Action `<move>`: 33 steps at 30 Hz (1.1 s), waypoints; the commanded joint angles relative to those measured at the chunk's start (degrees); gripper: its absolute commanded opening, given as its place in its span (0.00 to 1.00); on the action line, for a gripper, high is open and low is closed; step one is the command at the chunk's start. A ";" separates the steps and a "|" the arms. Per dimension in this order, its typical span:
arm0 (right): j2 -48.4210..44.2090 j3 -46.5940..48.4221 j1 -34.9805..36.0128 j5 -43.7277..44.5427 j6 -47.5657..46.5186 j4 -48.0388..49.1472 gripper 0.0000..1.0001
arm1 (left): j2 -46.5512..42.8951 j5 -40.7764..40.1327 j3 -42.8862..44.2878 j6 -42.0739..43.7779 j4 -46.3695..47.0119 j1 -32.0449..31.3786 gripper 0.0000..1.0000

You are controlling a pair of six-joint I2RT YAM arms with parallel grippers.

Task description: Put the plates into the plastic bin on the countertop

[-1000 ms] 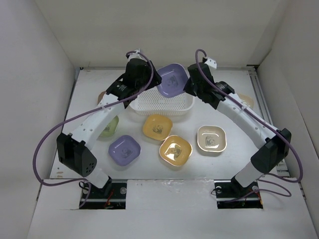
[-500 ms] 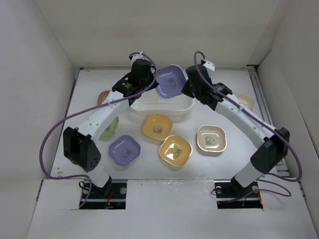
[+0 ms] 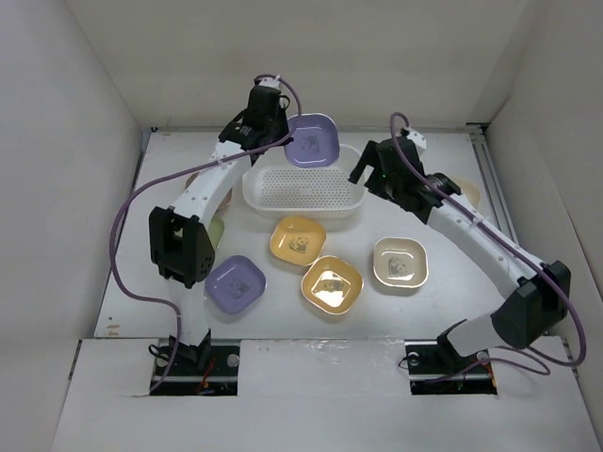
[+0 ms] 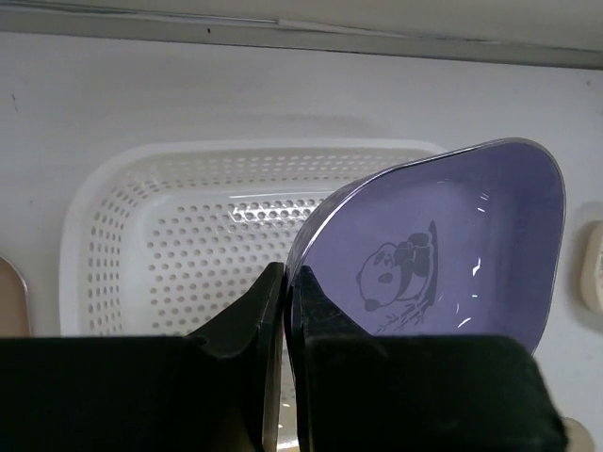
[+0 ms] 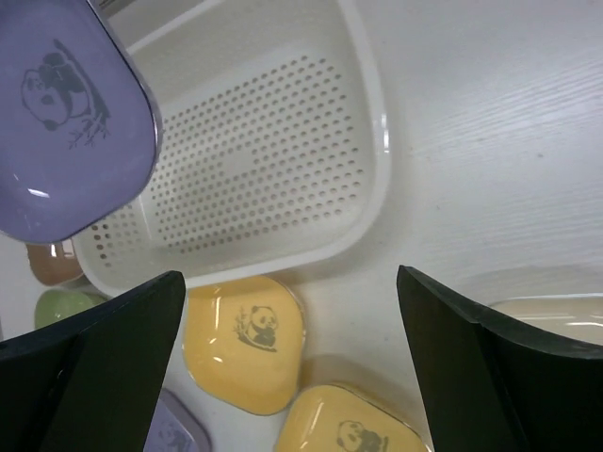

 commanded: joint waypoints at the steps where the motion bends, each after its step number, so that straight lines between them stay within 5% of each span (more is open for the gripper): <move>1: -7.97 -2.89 -2.01 0.38 -2.73 1.33 1.00 | 2.71 4.86 3.75 6.30 0.58 1.98 0.00; 10: -20.91 -10.72 -3.34 0.38 -6.26 0.18 1.00 | 11.77 15.60 8.49 10.87 -1.09 4.80 0.00; 25: -34.09 -12.48 -3.87 0.38 -10.47 -6.42 1.00 | 22.94 16.93 9.37 6.65 -0.57 5.94 0.01; 30: -36.30 -13.01 -4.39 0.38 -11.00 -7.73 1.00 | 22.06 15.70 8.15 4.54 -0.57 5.94 0.42; 31: -36.82 -13.01 -4.39 0.38 -11.00 -7.73 1.00 | 20.67 15.09 7.54 3.67 0.13 5.94 0.58; 33: -37.35 -13.01 -4.39 -0.15 -11.00 -8.26 1.00 | 19.43 15.08 6.13 2.96 0.84 5.94 0.65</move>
